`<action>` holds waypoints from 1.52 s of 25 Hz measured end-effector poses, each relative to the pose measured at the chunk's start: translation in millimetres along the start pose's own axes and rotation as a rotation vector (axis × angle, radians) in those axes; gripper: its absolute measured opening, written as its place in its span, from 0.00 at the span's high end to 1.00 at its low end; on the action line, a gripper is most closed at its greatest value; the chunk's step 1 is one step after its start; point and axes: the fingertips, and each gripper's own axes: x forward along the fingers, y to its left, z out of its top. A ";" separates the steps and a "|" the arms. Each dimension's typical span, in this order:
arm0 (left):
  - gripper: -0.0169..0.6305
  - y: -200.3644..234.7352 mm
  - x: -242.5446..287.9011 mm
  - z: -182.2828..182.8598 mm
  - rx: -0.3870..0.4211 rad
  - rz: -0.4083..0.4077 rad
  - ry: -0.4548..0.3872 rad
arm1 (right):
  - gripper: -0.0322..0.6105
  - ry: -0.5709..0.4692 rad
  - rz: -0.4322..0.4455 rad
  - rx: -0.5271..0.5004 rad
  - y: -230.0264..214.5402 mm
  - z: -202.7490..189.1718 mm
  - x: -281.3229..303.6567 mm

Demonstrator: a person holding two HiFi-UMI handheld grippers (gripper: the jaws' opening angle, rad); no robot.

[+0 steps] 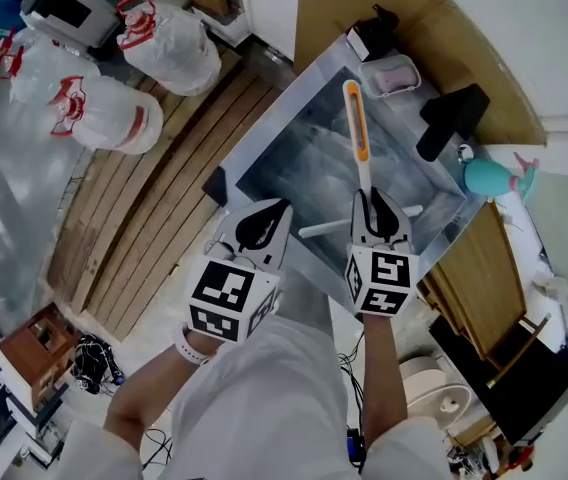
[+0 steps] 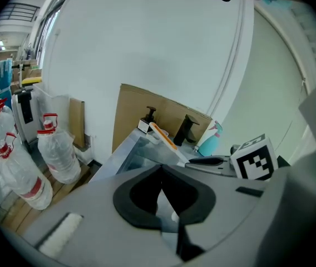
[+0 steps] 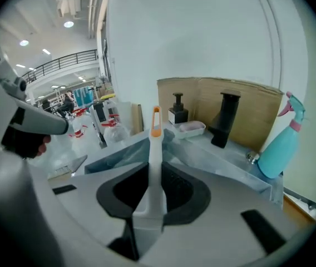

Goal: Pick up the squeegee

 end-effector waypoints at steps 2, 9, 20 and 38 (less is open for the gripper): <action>0.97 -3.4 -9.3 5.6 0.000 0.004 -0.017 | 0.85 -0.036 -0.006 0.003 0.7 12.9 -17.9; 0.97 -13.7 -41.0 20.8 0.012 0.018 -0.070 | 0.85 -0.152 -0.041 -0.005 -1.0 55.2 -76.8; 0.97 -23.4 -95.1 56.3 0.055 0.048 -0.187 | 0.85 -0.323 -0.110 -0.030 -1.6 95.6 -165.7; 0.97 -37.0 -110.7 67.2 0.105 0.043 -0.224 | 0.85 -0.404 -0.149 -0.008 -2.6 91.5 -198.0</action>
